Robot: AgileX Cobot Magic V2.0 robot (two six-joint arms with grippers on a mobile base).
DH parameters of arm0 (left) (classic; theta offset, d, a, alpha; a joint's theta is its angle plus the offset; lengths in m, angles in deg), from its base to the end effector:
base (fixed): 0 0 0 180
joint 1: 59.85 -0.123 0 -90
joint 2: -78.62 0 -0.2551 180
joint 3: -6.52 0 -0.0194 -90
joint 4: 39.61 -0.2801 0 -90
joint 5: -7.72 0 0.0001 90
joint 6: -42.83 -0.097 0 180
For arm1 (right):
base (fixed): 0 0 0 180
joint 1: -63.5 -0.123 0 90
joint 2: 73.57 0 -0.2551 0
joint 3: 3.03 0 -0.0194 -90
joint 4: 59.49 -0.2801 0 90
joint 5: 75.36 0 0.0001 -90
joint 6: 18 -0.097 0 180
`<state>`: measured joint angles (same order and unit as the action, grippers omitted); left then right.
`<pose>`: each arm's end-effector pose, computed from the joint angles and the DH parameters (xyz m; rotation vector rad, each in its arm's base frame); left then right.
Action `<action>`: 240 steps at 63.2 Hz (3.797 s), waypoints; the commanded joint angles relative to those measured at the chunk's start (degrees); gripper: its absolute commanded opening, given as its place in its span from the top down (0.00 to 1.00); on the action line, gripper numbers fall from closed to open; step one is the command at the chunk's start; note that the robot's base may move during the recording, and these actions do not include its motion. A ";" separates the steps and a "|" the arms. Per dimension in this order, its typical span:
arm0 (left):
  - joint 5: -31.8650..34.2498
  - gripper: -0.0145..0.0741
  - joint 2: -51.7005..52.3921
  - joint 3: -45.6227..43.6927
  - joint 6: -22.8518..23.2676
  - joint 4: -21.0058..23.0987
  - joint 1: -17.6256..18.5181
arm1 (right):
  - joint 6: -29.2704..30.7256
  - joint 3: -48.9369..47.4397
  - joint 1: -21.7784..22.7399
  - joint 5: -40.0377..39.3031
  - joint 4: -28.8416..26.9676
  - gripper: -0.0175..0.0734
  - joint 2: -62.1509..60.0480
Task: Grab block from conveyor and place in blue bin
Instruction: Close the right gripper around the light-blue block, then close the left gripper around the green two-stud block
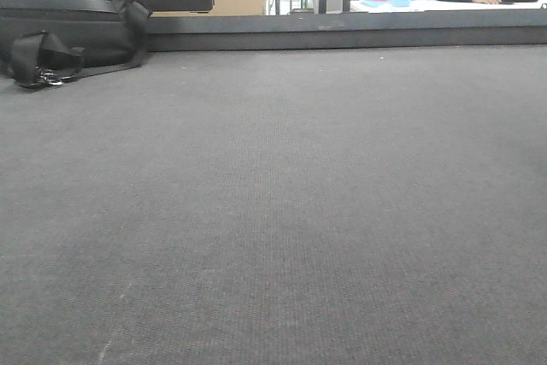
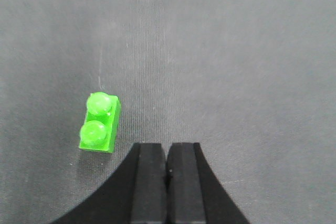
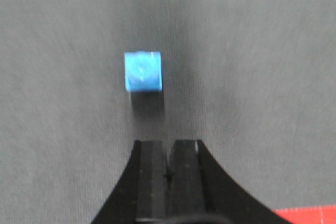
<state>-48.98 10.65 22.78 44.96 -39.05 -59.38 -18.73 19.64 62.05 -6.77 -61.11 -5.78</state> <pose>0.2421 -0.0028 0.3316 -0.0387 2.4596 -0.0322 0.2183 0.0081 0.2857 -0.0099 2.7761 0.0489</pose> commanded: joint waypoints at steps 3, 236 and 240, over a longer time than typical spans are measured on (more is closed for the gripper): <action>0.30 0.96 -5.34 -0.88 -0.03 0.67 -0.17 | 0.18 -1.65 0.06 0.02 0.51 0.99 5.67; -5.13 0.96 -36.69 -9.21 -15.48 3.41 -9.01 | 4.71 -3.17 0.06 -20.25 -12.19 0.99 12.24; -4.32 0.96 -33.69 -9.21 -15.48 6.41 -8.91 | 5.47 -3.17 0.06 -21.25 -12.19 0.99 9.74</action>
<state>-53.97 -27.20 13.85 29.24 -36.89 -68.58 -14.33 16.79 62.05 -26.39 -73.10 7.11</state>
